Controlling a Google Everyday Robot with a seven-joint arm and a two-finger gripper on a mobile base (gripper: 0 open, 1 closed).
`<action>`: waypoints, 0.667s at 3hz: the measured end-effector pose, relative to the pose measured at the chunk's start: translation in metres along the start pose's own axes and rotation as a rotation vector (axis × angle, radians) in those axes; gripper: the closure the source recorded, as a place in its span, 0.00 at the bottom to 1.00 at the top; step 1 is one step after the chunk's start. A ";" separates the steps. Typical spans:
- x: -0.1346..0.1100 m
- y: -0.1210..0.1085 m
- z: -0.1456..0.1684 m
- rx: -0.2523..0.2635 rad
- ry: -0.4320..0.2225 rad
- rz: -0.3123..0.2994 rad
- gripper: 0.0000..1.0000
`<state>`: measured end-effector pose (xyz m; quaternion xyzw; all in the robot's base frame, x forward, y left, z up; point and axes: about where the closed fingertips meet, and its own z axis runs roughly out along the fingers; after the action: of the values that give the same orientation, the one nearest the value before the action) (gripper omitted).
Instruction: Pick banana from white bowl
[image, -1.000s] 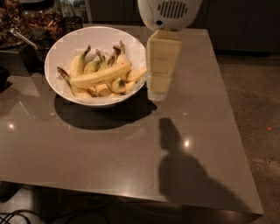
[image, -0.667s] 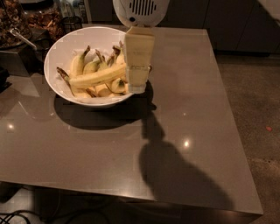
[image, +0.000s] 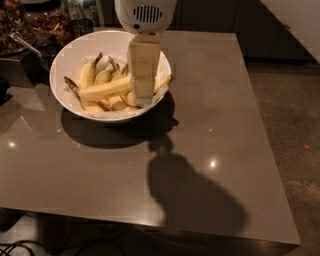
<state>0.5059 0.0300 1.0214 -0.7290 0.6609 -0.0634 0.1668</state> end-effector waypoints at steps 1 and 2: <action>-0.010 -0.015 0.008 -0.007 -0.001 0.017 0.12; -0.028 -0.031 0.030 -0.041 0.000 0.017 0.22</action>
Offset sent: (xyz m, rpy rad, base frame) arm 0.0420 0.0415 -0.0380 -0.0852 0.1613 -0.0216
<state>0.5415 0.0651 1.0068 -0.7266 0.6682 -0.0483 0.1525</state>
